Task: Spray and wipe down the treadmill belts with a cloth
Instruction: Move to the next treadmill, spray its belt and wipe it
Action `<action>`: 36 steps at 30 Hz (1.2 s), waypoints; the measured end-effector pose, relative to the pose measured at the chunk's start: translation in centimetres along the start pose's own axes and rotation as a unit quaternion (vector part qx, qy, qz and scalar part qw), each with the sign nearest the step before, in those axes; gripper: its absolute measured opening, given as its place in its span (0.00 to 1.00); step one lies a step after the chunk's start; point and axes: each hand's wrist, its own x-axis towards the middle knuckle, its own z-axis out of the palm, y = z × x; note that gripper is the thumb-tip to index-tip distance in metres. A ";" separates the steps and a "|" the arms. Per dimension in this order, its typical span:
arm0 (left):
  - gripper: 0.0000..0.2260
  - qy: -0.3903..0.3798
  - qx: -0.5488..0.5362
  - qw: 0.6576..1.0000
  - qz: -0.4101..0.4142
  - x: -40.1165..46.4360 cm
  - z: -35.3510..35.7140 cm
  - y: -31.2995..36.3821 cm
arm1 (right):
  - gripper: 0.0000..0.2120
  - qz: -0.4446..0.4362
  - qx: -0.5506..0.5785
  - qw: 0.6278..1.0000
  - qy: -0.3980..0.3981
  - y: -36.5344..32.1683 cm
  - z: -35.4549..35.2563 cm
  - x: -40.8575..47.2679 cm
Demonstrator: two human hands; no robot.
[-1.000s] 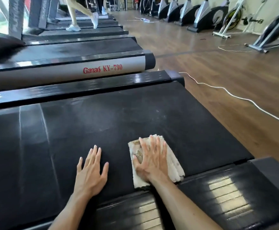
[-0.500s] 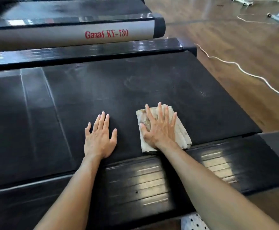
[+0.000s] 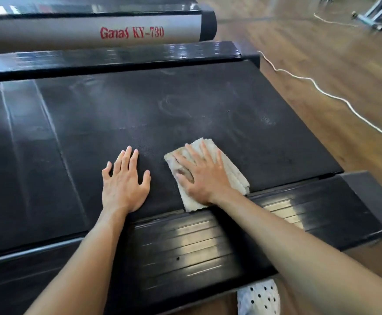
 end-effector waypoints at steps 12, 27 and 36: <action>0.31 0.003 0.002 1.000 0.001 0.1 0.0 0.0 | 0.29 0.035 -0.006 0.999 -0.007 -3.2 0.7 4.0; 0.32 0.001 -0.003 1.000 0.003 0.1 0.2 -0.1 | 0.28 0.017 -0.004 1.000 0.001 -3.1 0.9 4.9; 0.36 0.003 -0.005 1.000 0.005 0.2 0.0 0.0 | 0.28 0.110 -0.006 0.994 0.011 3.5 -0.7 4.4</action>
